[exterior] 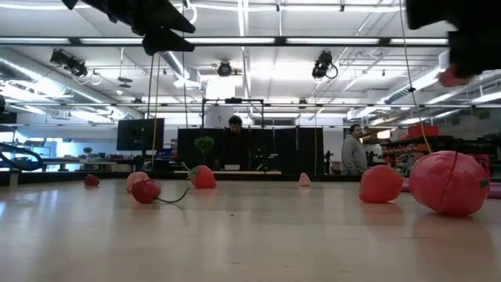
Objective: Pick and placing Produce into tupperware
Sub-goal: Put the pink peach into the blue bin
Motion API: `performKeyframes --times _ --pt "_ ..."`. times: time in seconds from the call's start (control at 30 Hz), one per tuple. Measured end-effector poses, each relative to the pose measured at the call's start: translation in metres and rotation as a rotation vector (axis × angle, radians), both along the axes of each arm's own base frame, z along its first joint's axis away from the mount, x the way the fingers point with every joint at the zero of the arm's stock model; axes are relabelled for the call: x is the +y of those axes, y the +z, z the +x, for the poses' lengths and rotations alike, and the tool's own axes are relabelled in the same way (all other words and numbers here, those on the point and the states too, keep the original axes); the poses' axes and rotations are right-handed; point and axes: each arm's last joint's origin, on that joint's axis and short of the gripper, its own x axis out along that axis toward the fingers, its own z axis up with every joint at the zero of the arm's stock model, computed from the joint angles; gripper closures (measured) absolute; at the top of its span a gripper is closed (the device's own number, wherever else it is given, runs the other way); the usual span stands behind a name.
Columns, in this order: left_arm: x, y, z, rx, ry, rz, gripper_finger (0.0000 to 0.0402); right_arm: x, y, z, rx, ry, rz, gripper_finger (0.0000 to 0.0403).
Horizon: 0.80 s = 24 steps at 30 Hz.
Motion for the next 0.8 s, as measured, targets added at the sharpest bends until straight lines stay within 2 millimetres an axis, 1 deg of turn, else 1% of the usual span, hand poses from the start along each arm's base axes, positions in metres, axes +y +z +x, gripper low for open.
performKeyframes --times 0.23,0.33,0.43,0.5,0.6,0.7,0.8 --pt "-0.004 -0.009 0.010 0.053 -0.035 0.017 0.0111 0.042 -0.019 -0.015 0.224 -0.006 0.168 0.0377" --pt "-0.003 -0.014 0.015 0.071 -0.025 -0.014 0.0111 0.056 -0.029 -0.021 0.334 -0.009 0.218 0.0376" --pt "-0.002 -0.019 0.020 0.094 -0.016 -0.040 0.0111 0.068 -0.036 -0.027 0.455 0.024 0.273 0.0376" --pt "-0.002 -0.022 0.022 0.109 -0.016 -0.042 0.0111 0.074 -0.040 -0.031 0.514 0.049 0.292 0.0375" --pt "-0.001 -0.027 0.026 0.132 -0.015 -0.046 0.0111 0.080 -0.045 -0.033 0.526 0.060 0.264 0.0366" --pt "0.000 -0.032 0.030 0.152 -0.015 -0.049 0.0111 0.082 -0.051 -0.032 0.518 0.064 0.221 0.0343" --pt "0.000 -0.035 0.033 0.168 -0.014 -0.052 0.0111 0.083 -0.058 -0.030 0.528 0.087 0.193 0.0311"
